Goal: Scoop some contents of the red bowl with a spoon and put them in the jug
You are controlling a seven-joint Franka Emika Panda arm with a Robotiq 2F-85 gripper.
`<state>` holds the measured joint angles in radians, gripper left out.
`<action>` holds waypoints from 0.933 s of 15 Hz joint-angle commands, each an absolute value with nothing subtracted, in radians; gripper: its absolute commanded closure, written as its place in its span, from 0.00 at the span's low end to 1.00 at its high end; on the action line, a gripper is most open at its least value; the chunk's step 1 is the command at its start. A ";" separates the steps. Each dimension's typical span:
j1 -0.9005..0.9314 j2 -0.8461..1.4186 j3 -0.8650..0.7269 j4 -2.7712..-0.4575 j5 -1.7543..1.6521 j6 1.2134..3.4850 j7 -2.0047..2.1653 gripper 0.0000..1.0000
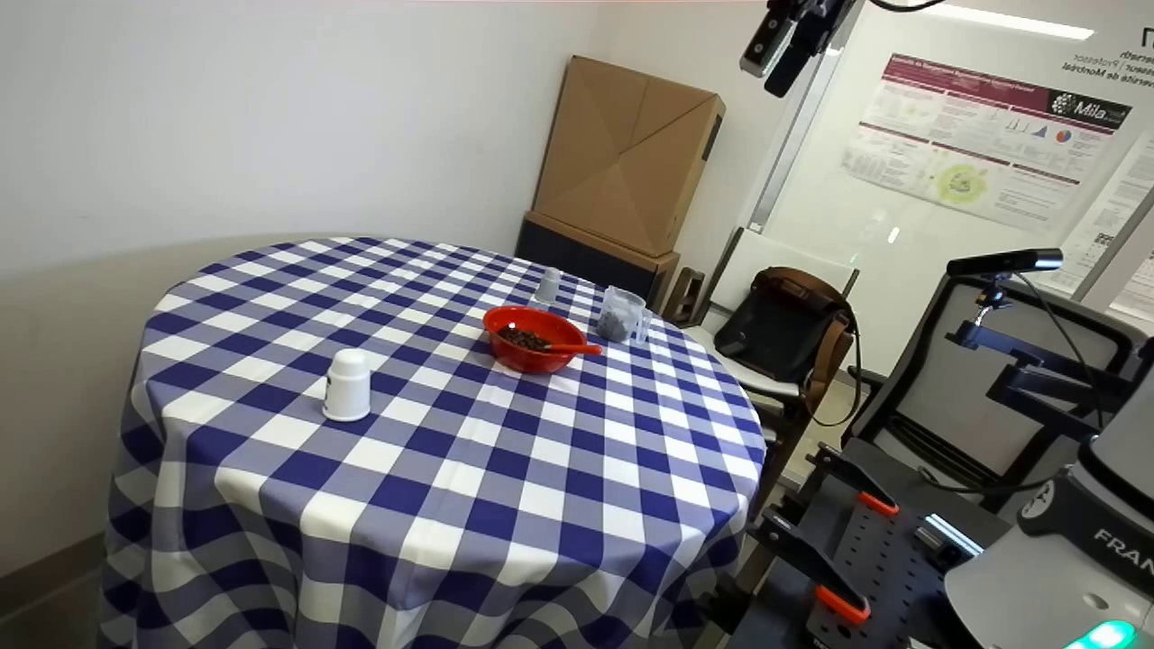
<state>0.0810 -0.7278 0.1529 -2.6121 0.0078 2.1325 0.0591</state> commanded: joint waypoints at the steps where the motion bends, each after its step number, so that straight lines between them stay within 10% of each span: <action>1: 0.041 -0.621 0.137 -2.584 -0.010 2.245 0.098 0.00; 14: -0.066 -0.187 0.030 -2.456 -0.027 2.356 0.127 0.00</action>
